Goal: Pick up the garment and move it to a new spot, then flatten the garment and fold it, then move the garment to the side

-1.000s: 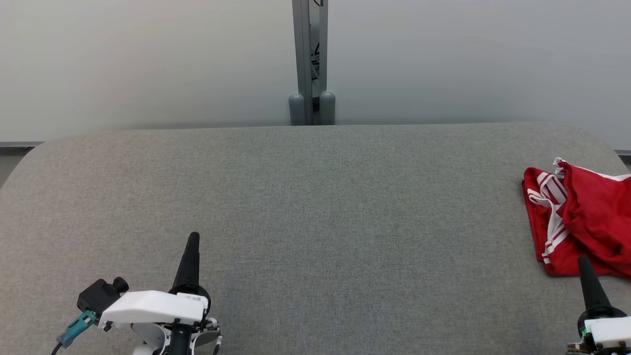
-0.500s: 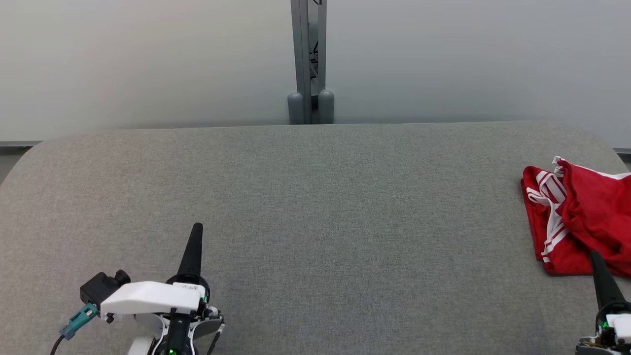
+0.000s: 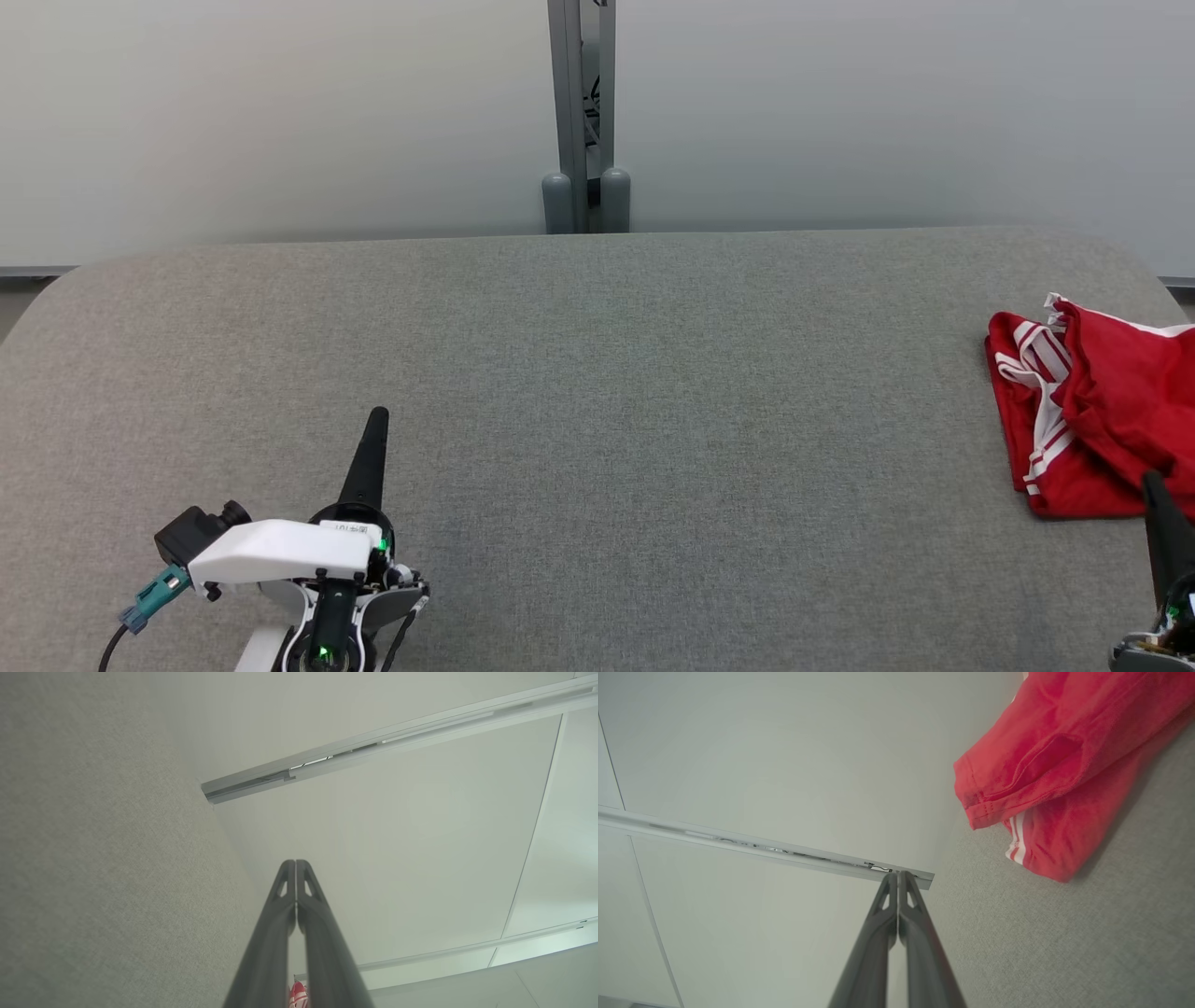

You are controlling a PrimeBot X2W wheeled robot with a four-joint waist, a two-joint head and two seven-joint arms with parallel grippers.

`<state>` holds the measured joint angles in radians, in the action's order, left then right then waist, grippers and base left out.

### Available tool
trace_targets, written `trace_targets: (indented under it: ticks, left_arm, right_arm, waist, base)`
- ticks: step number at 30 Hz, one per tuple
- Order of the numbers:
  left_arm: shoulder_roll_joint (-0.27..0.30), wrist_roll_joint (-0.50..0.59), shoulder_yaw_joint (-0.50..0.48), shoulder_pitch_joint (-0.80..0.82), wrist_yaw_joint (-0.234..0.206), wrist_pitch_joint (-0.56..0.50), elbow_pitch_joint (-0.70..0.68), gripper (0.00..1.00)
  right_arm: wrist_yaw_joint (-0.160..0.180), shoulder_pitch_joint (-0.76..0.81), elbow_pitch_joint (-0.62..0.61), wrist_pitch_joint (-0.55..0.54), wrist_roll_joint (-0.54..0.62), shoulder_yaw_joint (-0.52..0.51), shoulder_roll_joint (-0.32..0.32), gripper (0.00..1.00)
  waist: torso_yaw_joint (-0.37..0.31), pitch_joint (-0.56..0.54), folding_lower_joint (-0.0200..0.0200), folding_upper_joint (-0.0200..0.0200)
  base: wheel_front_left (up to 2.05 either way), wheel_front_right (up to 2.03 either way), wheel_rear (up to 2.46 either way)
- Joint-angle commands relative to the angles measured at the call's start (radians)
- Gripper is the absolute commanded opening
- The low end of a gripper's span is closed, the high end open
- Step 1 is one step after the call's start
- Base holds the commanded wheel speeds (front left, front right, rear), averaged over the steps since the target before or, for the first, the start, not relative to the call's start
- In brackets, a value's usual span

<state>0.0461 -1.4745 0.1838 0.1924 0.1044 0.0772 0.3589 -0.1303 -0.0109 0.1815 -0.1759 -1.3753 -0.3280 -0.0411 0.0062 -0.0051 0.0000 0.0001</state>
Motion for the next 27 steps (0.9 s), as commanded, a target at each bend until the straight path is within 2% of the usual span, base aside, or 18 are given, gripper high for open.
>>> trace_targets:
  ticks: [1, 27]
  left_arm:
    - [0.005, -0.013, 0.001, 0.025, 0.006, -0.004, -0.003, 0.00]
    - [0.006, -0.176, 0.016, 0.062, 0.027, -0.034, 0.010, 0.00]
  right_arm:
    - [-0.001, -0.010, -0.007, -0.010, -0.019, -0.011, -0.011, 0.00]
    - [-0.001, -0.013, -0.017, -0.073, -0.210, -0.072, -0.013, 0.00]
  waist:
    - [0.000, 0.000, 0.0000, -0.0001]
    - [-0.006, 0.006, 0.0000, -0.0001]
  base:
    - [0.00, 0.00, 0.00]
    - [0.00, 0.00, 0.00]
